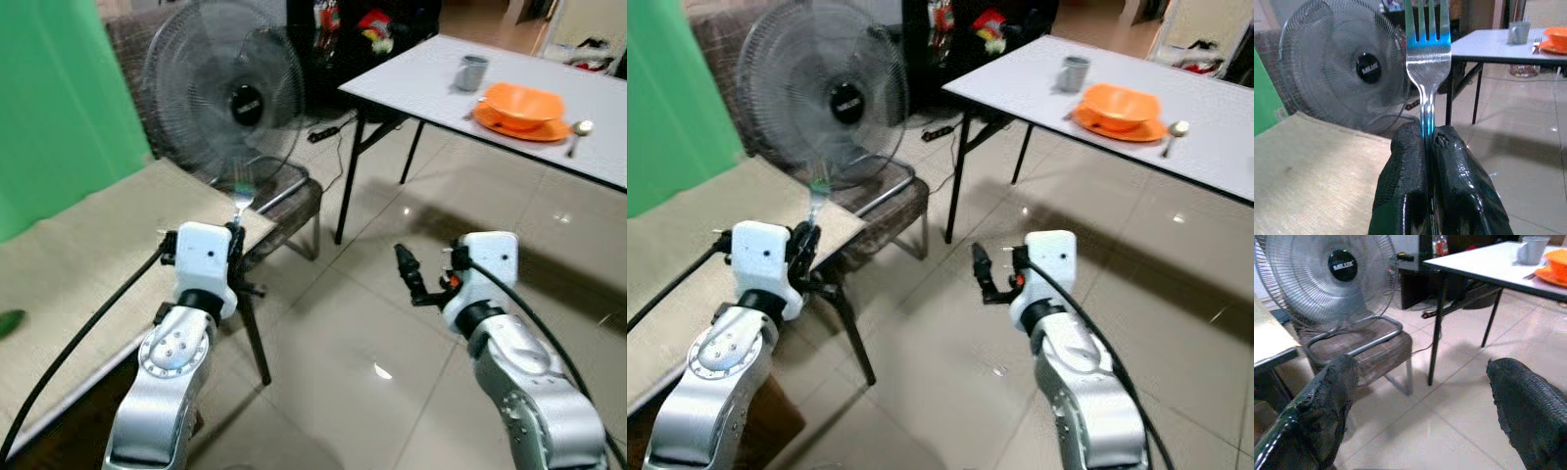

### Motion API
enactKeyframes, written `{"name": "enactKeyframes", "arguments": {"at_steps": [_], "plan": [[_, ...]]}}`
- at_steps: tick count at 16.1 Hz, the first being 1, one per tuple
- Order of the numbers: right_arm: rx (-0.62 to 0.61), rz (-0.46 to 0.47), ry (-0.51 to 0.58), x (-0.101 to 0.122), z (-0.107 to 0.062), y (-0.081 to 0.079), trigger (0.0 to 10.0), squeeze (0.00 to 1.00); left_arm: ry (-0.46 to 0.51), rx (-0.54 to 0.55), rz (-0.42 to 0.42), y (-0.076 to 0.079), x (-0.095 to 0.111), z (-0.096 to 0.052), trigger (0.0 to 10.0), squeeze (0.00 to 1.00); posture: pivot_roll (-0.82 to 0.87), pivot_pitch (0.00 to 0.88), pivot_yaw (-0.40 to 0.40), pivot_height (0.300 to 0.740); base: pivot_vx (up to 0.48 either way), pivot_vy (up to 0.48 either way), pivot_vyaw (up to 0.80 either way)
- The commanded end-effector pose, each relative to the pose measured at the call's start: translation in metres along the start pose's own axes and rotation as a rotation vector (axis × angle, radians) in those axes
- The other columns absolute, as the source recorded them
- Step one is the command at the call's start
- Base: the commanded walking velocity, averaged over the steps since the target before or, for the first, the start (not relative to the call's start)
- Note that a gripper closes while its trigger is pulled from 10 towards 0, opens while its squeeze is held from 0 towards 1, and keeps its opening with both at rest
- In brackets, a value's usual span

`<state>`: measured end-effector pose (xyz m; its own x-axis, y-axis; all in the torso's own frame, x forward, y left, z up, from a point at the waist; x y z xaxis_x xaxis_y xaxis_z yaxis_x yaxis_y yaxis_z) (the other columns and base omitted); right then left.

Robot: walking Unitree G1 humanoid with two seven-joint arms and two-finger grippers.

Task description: Setting the table

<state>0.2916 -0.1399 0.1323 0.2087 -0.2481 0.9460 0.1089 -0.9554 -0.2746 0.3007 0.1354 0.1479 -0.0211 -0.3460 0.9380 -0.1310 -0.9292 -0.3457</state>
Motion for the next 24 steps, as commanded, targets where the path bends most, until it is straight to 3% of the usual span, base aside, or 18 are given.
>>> {"name": "enactKeyframes", "arguments": {"at_steps": [1, 5, 7, 10, 14, 19, 21, 24], "plan": [[0.001, 0.001, -0.002, 0.000, -0.001, -0.002, 10.0, 0.00, -0.004, 0.001, 0.014, -0.002, -0.002, 0.000, 10.0, 0.00, 0.01, 0.000, 0.015, 0.740, 0.000, -0.461, 0.00], [-0.014, 0.001, 0.003, 0.003, -0.004, 0.003, 10.0, 0.00, -0.003, -0.001, 0.003, 0.000, 0.001, 0.000, 10.0, 0.00, 0.00, 0.000, 0.030, 0.740, 0.000, -0.222, 0.00], [-0.041, 0.008, -0.005, 0.001, -0.006, 0.008, 10.0, 0.00, -0.006, 0.001, -0.034, -0.001, 0.000, 0.005, 10.0, 0.00, -0.01, 0.000, 0.033, 0.740, 0.000, 0.000, -0.61], [-0.062, 0.003, 0.010, 0.005, -0.006, 0.010, 10.0, 0.00, -0.009, -0.025, -0.026, 0.002, -0.002, 0.003, 10.0, 0.00, -0.02, 0.000, 0.040, 0.740, 0.000, 0.000, -0.80], [-0.082, 0.008, 0.030, 0.011, -0.004, 0.014, 10.0, 0.00, 0.025, -0.062, -0.036, 0.009, 0.005, 0.008, 10.0, 0.00, -0.03, 0.000, 0.039, 0.740, 0.288, 0.000, -0.80], [-0.069, -0.019, 0.055, 0.016, 0.000, 0.011, 10.0, 0.00, 0.018, -0.064, -0.057, 0.012, 0.003, 0.003, 10.0, 0.00, -0.02, 0.000, 0.025, 0.740, 0.331, 0.000, -0.09], [-0.066, -0.011, 0.043, 0.011, 0.001, 0.010, 10.0, 0.00, -0.006, -0.032, -0.074, 0.007, -0.004, -0.003, 10.0, 0.00, -0.01, 0.000, 0.019, 0.740, 0.354, 0.000, -0.80], [-0.051, -0.006, 0.050, 0.014, -0.002, 0.011, 10.0, 0.00, 0.010, -0.065, -0.079, 0.014, 0.001, -0.006, 10.0, 0.00, 0.00, 0.000, 0.004, 0.740, 0.371, 0.000, -0.80]]}}
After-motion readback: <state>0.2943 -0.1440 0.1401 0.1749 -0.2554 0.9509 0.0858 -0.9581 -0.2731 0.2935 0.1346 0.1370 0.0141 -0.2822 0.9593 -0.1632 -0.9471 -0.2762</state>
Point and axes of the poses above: a point about 5 cm out from each wrist's last joint towards the gripper, its own z axis pointing out of the wrist towards the gripper, its own x axis along the axis of the wrist's last joint, y = z × x, the point moved 5 cm from there along z, pointing out of the wrist towards the gripper, and after that the axes turned 13 degrees about z, right-handed, at the moved point
